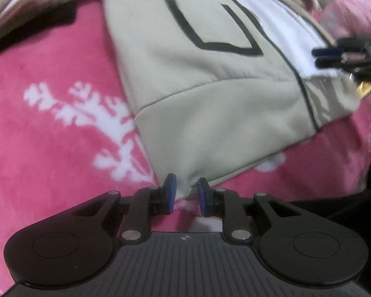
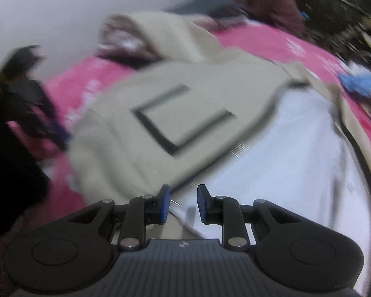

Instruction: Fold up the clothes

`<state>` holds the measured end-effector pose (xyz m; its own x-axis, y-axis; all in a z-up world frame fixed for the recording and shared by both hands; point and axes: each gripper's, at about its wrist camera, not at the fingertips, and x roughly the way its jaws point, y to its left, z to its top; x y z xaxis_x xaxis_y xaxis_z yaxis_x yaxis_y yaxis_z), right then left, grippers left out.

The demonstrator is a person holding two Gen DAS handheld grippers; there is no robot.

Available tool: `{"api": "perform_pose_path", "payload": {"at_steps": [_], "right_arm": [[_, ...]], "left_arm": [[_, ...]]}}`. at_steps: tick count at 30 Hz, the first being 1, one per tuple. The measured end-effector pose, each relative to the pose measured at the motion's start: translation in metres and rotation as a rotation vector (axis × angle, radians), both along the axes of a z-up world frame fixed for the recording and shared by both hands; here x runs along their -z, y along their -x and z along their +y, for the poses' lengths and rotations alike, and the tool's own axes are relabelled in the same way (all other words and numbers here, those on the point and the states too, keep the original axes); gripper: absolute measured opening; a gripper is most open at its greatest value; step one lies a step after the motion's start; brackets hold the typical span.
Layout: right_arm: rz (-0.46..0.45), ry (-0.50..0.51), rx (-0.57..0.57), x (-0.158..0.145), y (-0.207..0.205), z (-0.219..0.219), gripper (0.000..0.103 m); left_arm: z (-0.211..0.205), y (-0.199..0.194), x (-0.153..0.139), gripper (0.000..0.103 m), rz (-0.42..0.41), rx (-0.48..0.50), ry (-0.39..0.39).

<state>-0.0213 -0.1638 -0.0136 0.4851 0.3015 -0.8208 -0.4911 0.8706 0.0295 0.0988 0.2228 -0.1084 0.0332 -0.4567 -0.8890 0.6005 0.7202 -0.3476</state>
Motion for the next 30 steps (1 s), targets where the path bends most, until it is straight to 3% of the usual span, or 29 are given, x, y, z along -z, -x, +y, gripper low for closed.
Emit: {"api": "perform_pose_path", "payload": {"at_steps": [1,4,9,14,16,22,25,27,30], "right_arm": [[0.011,-0.014,0.042,-0.001,-0.007,-0.009,0.026],[0.016,-0.072,0.148,-0.009,-0.033,-0.031,0.027],[0.058,-0.199,0.233,-0.011,-0.106,-0.035,0.034],[0.113,-0.269,0.384,0.011,-0.208,-0.05,0.036],[0.114,-0.293,0.452,0.021,-0.245,-0.06,0.037],[0.04,-0.309,0.613,0.043,-0.334,-0.077,0.047],[0.001,-0.292,0.611,0.049,-0.368,-0.074,0.064],[0.011,-0.267,0.574,0.054,-0.391,-0.07,0.07],[0.052,-0.196,0.536,0.066,-0.414,-0.06,0.07]], "left_arm": [[0.005,-0.005,-0.004,0.02,0.029,-0.031,0.007],[0.016,-0.019,-0.025,0.02,-0.01,-0.085,0.036],[0.003,-0.043,-0.046,0.025,-0.096,-0.101,0.168],[-0.023,-0.071,-0.013,0.026,-0.16,-0.09,0.149],[-0.016,-0.076,0.004,0.026,-0.128,-0.14,0.136],[0.002,-0.076,0.008,0.026,-0.095,-0.225,0.22],[0.006,-0.073,0.003,0.026,-0.087,-0.245,0.233],[0.008,-0.073,0.001,0.026,-0.083,-0.251,0.237],[0.004,-0.073,0.001,0.026,-0.086,-0.257,0.239]]}}
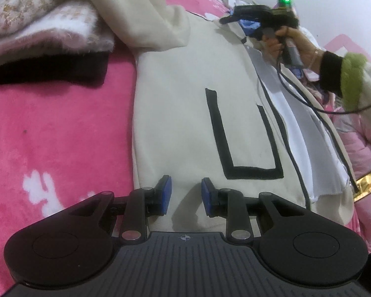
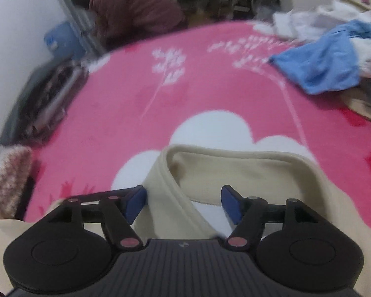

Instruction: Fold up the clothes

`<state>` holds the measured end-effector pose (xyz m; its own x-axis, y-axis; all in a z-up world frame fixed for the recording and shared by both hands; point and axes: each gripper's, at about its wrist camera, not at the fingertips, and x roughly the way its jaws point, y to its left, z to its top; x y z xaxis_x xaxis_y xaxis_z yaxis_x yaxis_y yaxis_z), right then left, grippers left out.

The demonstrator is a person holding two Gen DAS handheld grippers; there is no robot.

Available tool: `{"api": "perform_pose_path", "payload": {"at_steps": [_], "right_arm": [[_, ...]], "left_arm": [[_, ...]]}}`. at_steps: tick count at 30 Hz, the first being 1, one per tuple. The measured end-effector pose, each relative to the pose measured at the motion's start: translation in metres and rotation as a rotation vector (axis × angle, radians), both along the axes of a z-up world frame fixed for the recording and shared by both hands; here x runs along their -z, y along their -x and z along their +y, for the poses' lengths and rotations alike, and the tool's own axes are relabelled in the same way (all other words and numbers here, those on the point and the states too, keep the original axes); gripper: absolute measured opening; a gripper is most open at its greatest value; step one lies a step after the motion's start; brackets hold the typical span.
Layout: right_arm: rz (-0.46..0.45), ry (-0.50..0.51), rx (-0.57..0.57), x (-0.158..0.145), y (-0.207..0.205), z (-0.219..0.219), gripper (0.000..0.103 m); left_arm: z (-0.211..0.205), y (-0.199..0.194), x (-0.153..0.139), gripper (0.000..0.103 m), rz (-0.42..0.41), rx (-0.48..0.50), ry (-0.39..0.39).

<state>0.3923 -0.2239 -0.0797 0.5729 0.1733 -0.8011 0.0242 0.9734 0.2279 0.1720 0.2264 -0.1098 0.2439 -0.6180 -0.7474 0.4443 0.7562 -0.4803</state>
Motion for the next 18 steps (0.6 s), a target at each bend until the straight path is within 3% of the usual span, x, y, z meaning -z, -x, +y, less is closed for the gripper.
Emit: {"api": "perform_pose_path", "payload": {"at_steps": [2,4,6,11,15,17,18], "right_arm": [[-0.004,0.071,-0.038,0.001,-0.003,0.011,0.059],[0.0,0.116,-0.093,-0.002,-0.008,0.022,0.015],[-0.007,0.152,-0.131,-0.009,-0.012,0.032,0.007],[-0.049,0.261,-0.144,-0.02,-0.026,0.05,0.006],[-0.024,0.307,-0.124,-0.003,-0.035,0.057,0.007],[-0.015,0.33,-0.11,0.006,-0.037,0.059,0.013],[-0.027,0.341,-0.098,0.007,-0.035,0.059,0.026]], "left_arm": [[-0.001,0.003,0.0,0.026,-0.002,-0.006,0.003],[-0.001,0.006,-0.002,0.026,0.002,-0.018,0.008],[-0.002,0.006,-0.001,0.026,0.006,-0.033,0.015],[-0.007,0.0,0.001,0.027,0.005,-0.043,0.027],[-0.007,0.004,-0.001,0.026,-0.002,-0.023,0.02],[-0.007,0.008,-0.003,0.026,-0.009,-0.017,0.013],[-0.007,0.011,-0.005,0.026,-0.014,-0.016,0.01]]}}
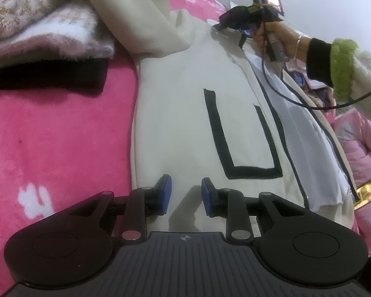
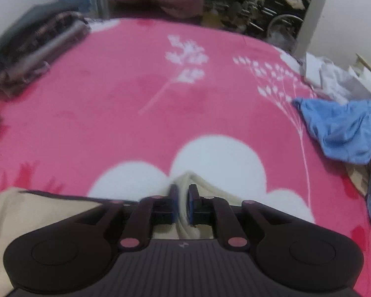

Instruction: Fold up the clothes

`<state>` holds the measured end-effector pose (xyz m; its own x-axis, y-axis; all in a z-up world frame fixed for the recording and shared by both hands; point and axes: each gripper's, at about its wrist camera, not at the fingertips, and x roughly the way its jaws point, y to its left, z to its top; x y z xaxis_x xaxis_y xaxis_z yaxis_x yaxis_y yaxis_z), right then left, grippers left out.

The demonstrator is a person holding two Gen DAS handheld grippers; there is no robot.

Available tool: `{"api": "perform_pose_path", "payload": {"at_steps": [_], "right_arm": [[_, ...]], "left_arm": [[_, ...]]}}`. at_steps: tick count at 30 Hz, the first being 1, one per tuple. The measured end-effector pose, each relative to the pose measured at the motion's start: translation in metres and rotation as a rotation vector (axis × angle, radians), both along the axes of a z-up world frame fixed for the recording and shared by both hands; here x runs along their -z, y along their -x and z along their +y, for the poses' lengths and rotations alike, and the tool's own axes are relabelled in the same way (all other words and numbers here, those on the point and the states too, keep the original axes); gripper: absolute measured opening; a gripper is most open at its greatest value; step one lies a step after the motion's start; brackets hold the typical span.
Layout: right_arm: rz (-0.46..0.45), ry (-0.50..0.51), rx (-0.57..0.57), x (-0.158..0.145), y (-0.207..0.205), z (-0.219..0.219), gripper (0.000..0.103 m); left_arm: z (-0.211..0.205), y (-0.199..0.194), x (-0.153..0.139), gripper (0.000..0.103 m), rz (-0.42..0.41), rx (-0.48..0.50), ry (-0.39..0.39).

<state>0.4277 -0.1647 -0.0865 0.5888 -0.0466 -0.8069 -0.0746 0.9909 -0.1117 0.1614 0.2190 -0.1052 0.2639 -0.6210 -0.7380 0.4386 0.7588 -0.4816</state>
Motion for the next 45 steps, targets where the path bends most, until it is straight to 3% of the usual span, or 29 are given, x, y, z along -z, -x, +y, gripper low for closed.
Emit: {"api": "perform_pose_path", "payload": {"at_steps": [1,3,8,11,14,18,21,23,24,27,32,36,39,45], "right_arm": [[-0.011,0.009,0.014,-0.002,0.002,-0.002,0.043],[-0.04,0.004,0.042,-0.014,0.008,-0.013,0.055],[-0.149,-0.111,0.04,-0.069,0.052,-0.056,0.051],[-0.112,-0.148,-0.094,-0.098,0.099,-0.061,0.042],[-0.03,-0.173,-0.282,-0.109,0.159,-0.046,0.037],[0.068,-0.179,-0.53,-0.093,0.239,-0.007,0.032],[0.114,-0.14,-0.629,-0.058,0.281,0.018,0.029],[0.164,0.026,-0.663,-0.014,0.299,0.032,0.028],[0.129,0.067,-0.683,-0.001,0.307,0.031,0.028],[0.098,0.016,-0.595,-0.018,0.31,0.027,0.027],[0.043,-0.222,-0.414,-0.055,0.33,0.002,0.027],[0.058,-0.286,-0.319,-0.045,0.357,-0.002,0.028],[0.142,-0.335,-0.246,-0.024,0.364,-0.004,0.028],[0.201,-0.374,-0.128,-0.019,0.368,-0.001,0.029]], "left_arm": [[0.0,0.002,-0.002,0.027,-0.004,0.001,-0.004],[-0.004,0.001,-0.004,0.027,-0.008,-0.006,-0.003],[-0.004,0.007,-0.021,0.027,-0.042,-0.013,0.032],[-0.011,0.01,-0.028,0.027,-0.055,0.022,0.04],[-0.027,0.016,-0.019,0.027,-0.045,0.055,-0.031],[-0.032,0.021,-0.011,0.027,-0.06,0.044,-0.07],[-0.034,0.02,-0.013,0.027,-0.071,0.042,-0.083],[-0.035,0.022,-0.018,0.027,-0.098,0.05,-0.109],[-0.036,0.025,-0.022,0.027,-0.12,0.056,-0.129],[-0.033,0.027,-0.037,0.027,-0.182,0.06,-0.149],[-0.047,0.004,-0.058,0.027,-0.288,0.063,-0.108],[-0.082,-0.045,-0.057,0.027,-0.401,0.045,-0.091],[-0.112,-0.087,-0.041,0.027,-0.428,0.004,-0.088],[-0.136,-0.147,-0.005,0.026,-0.446,-0.287,-0.19]]}}
